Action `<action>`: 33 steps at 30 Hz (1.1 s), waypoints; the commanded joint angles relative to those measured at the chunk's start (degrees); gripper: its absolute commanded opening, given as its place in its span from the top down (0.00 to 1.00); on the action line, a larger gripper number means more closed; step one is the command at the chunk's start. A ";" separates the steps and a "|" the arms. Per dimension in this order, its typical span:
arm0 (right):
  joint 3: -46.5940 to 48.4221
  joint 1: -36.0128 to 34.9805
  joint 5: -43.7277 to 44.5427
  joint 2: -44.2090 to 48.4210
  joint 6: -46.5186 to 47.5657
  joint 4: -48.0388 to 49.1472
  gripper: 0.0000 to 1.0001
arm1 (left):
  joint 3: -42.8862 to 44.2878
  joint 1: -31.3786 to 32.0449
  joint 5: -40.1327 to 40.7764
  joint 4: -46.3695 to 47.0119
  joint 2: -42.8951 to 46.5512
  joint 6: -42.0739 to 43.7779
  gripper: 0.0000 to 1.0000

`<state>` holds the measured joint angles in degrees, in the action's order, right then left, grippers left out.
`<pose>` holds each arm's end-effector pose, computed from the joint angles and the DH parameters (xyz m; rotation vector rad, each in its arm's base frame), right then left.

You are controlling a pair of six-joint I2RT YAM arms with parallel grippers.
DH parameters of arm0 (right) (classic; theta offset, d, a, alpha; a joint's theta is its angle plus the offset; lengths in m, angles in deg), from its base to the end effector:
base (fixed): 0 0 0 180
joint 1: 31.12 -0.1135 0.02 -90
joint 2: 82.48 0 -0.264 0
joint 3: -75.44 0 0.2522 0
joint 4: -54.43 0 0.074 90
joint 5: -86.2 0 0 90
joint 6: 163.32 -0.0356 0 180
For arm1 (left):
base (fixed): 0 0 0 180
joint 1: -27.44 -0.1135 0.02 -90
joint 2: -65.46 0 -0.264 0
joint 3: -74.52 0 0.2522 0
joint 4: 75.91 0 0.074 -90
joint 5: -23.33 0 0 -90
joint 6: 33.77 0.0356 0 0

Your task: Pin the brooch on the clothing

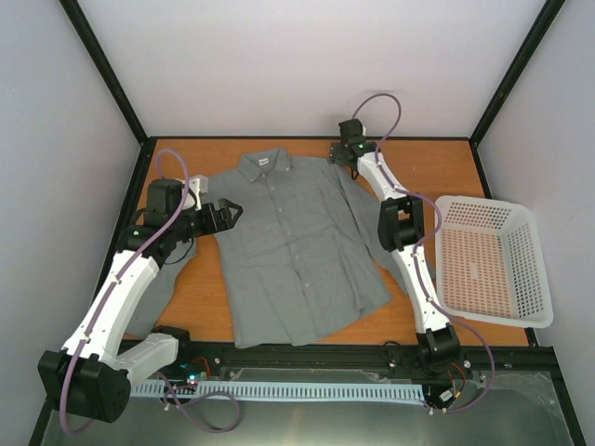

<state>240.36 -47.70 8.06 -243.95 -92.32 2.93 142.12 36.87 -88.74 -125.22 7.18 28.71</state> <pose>0.5722 0.1627 0.1316 0.1453 2.3820 0.0435 0.2070 -0.0479 0.3102 -0.1561 2.3212 -0.7710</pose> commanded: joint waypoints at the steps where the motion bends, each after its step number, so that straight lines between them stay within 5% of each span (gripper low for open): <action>1: 1.30 1.28 1.84 -1.32 -1.53 -4.11 0.00 | 1.58 -0.16 -0.06 0.22 -0.13 -0.01 0.03; 24: -18.84 6.10 -4.76 12.83 5.83 -6.67 0.05 | 2.47 -0.11 -0.94 -0.58 0.70 0.12 0.03; 33: -18.85 6.21 -7.66 16.27 8.38 -6.15 0.00 | 2.73 -0.11 -1.59 -0.05 0.19 0.00 0.03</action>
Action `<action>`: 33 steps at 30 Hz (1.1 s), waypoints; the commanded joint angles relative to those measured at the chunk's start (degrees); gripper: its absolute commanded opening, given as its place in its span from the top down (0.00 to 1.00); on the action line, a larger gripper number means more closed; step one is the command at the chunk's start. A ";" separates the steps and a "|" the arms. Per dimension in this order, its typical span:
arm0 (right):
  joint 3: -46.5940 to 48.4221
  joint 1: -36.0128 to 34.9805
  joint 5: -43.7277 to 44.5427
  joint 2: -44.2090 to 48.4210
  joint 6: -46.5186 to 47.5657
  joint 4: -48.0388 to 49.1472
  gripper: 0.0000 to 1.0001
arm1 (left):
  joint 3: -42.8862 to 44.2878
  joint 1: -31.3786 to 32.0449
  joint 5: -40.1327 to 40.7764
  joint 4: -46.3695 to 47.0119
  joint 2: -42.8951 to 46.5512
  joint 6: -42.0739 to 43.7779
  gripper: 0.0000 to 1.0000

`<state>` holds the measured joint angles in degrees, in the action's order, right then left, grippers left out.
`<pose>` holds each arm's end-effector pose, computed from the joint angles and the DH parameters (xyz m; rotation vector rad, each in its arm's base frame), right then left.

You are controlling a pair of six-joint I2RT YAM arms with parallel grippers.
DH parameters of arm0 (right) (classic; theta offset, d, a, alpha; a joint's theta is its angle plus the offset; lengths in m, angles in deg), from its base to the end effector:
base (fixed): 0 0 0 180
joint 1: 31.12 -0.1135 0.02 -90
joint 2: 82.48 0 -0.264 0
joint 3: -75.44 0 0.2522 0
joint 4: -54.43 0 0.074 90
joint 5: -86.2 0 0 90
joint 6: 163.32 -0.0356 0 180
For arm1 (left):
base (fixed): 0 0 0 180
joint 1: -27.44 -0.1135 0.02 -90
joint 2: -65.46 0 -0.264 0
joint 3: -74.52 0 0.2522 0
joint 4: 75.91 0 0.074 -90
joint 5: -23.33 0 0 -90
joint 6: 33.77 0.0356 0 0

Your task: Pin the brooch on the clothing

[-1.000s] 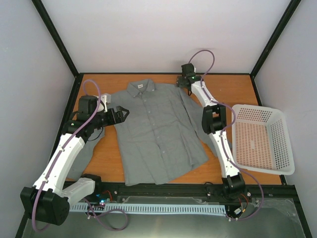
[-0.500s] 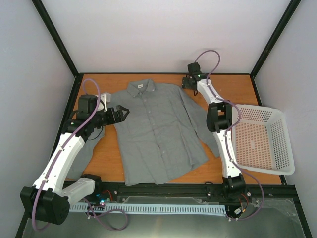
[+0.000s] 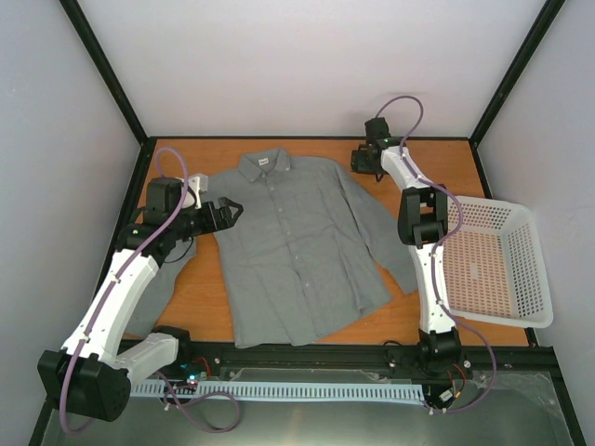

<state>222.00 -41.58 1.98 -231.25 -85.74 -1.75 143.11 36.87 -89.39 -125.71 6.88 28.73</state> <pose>0.5465 0.0973 0.1475 0.0810 2.5805 0.0172 0.2077 -0.0484 0.3143 -0.1482 2.3184 -0.7840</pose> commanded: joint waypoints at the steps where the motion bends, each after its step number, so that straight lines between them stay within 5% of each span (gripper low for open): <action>1: -0.26 0.09 -1.54 4.03 1.82 -1.20 0.00 | 1.84 -0.14 -0.88 0.44 0.49 0.04 0.03; 9: 3.87 0.18 -1.77 5.08 1.27 -1.22 0.02 | 1.63 -0.11 -1.07 0.88 0.26 -0.58 0.03; 21: 7.69 0.18 -1.81 0.05 0.77 -1.08 0.33 | 1.42 -0.11 -1.71 1.90 -0.71 -1.14 0.03; 33: 8.19 0.17 -1.28 -2.75 1.06 -1.53 0.38 | 1.73 -0.11 -1.40 1.40 -0.42 -0.85 0.02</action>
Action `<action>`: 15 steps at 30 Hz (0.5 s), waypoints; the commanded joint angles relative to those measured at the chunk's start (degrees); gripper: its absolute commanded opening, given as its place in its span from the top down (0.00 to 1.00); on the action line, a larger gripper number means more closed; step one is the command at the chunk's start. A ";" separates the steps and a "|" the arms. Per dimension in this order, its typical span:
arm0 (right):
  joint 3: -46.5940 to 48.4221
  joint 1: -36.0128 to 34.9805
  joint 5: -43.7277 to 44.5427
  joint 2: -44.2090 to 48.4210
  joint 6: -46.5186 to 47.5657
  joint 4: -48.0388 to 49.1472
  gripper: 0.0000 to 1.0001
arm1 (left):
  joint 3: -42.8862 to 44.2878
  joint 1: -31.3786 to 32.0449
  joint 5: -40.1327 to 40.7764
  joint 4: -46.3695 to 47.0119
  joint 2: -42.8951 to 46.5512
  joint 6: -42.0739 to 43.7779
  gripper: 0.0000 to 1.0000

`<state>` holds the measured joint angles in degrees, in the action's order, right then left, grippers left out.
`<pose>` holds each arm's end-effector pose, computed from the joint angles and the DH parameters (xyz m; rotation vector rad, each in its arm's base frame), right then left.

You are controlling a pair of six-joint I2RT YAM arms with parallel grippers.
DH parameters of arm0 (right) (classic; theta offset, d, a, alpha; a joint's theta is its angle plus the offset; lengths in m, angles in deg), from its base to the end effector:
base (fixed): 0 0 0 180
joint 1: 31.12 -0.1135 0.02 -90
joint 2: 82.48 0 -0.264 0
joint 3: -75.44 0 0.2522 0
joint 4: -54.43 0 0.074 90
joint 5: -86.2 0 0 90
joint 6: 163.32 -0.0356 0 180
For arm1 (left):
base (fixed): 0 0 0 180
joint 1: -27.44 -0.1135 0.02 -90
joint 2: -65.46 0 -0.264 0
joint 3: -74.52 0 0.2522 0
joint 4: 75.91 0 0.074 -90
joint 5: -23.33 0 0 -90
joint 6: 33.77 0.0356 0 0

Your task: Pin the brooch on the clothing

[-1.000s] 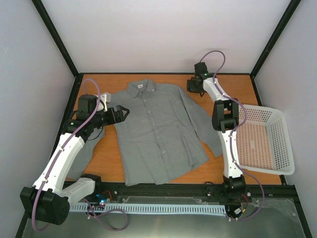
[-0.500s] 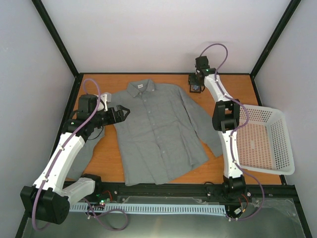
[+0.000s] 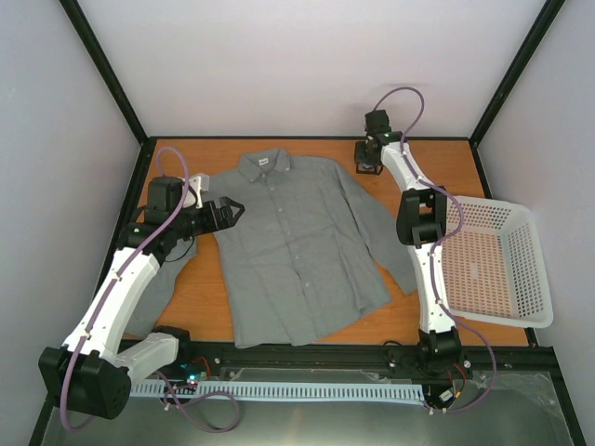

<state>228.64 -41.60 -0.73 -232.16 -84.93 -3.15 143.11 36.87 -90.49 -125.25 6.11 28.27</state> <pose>0.5549 0.1007 0.1736 0.0467 2.5143 0.0901 0.2106 -0.0496 0.3125 -0.1488 2.3256 -0.8092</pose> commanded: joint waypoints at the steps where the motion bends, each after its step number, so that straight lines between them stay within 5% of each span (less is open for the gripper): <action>1: 1.58 0.20 1.57 -2.02 0.34 -0.13 0.38 | 1.69 -0.11 -0.22 0.94 0.38 -0.30 0.02; 15: 3.21 0.22 2.73 -5.28 0.98 -0.13 0.47 | 1.43 -0.11 0.17 0.89 0.45 0.10 0.02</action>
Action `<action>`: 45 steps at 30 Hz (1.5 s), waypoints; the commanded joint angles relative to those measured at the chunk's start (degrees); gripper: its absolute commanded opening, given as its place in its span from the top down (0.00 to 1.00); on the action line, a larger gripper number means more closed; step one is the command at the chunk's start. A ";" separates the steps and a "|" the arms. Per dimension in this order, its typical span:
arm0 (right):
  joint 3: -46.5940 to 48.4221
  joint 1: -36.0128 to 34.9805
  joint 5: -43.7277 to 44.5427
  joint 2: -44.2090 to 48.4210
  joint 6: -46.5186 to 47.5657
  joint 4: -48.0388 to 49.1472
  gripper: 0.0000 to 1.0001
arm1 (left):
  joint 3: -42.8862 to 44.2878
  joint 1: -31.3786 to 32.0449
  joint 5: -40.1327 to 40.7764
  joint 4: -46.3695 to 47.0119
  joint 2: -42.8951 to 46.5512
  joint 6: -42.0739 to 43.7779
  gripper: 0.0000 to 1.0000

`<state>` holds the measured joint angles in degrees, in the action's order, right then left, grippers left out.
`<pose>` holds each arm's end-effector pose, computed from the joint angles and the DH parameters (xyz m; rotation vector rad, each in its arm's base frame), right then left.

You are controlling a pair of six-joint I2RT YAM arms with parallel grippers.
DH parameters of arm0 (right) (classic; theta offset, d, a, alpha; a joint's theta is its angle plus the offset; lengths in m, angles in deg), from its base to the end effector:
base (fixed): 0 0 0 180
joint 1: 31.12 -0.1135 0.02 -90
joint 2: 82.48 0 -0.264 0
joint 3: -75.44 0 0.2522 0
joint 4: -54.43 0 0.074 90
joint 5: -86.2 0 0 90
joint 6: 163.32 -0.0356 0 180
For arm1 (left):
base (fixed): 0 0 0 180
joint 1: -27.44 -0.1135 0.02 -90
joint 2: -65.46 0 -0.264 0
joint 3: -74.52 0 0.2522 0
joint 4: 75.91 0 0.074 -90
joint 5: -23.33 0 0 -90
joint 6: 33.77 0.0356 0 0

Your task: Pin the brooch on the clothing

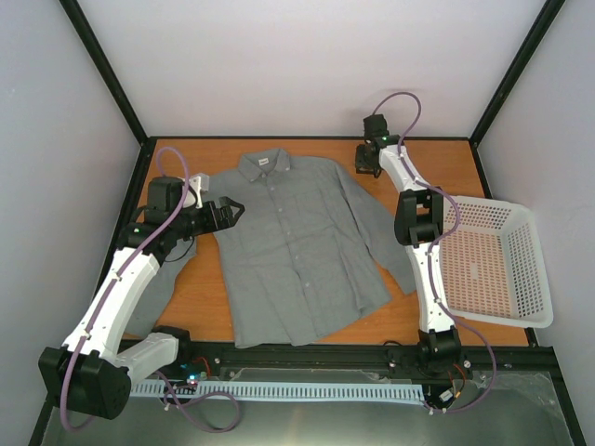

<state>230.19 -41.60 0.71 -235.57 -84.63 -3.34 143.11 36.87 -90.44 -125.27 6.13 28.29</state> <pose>0.5596 0.1007 0.1494 0.0490 2.5457 0.0482 0.2105 -0.0495 0.3125 -0.1489 2.3255 -0.8081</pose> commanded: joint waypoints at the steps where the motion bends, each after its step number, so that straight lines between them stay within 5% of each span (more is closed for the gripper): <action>1: 1.71 0.20 1.29 -2.12 0.80 0.09 0.47 | 1.49 -0.07 0.12 0.87 0.33 0.15 0.02; 18: 3.65 -0.42 3.38 -4.87 2.74 -2.42 0.48 | 1.38 -0.12 0.20 0.96 0.43 0.28 0.02; 28: 1.09 -0.49 2.60 -2.18 2.30 -2.70 0.39 | 1.42 -0.16 0.14 1.13 0.50 -0.33 0.02; 45: 0.65 -0.44 5.21 -0.33 3.64 -2.12 0.56 | 1.89 -0.11 -0.06 1.49 -0.06 -0.81 0.02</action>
<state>231.42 -41.77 4.85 -237.52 -81.46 -2.01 143.11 36.87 -90.44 -125.22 6.11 28.25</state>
